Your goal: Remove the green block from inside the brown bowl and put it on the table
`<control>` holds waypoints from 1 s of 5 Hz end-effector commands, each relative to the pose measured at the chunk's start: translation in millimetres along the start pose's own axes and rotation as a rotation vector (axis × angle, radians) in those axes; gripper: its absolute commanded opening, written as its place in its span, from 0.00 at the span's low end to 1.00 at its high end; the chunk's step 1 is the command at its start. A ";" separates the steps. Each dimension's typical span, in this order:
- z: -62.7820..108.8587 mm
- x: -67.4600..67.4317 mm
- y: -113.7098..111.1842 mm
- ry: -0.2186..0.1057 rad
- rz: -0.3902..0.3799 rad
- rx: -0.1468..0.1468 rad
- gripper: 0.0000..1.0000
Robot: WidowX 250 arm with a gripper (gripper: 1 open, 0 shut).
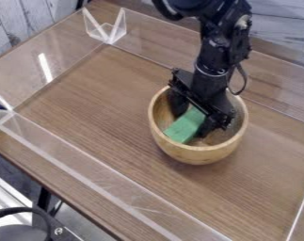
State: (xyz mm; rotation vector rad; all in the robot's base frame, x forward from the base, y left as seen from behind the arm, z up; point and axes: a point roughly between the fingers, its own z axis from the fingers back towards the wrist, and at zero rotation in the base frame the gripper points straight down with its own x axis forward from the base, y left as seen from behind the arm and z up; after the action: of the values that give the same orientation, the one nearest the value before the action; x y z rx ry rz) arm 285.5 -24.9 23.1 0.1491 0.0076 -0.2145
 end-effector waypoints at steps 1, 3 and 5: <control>-1.0 3.1 -2.1 -0.026 -0.018 -0.005 0.00; 3.8 5.4 2.1 -0.070 -0.026 -0.027 0.00; 28.6 2.3 7.4 -0.112 -0.016 -0.047 0.00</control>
State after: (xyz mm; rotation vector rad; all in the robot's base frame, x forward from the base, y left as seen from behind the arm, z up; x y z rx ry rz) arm 279.3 -23.0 34.1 0.0905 -0.0244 -0.2459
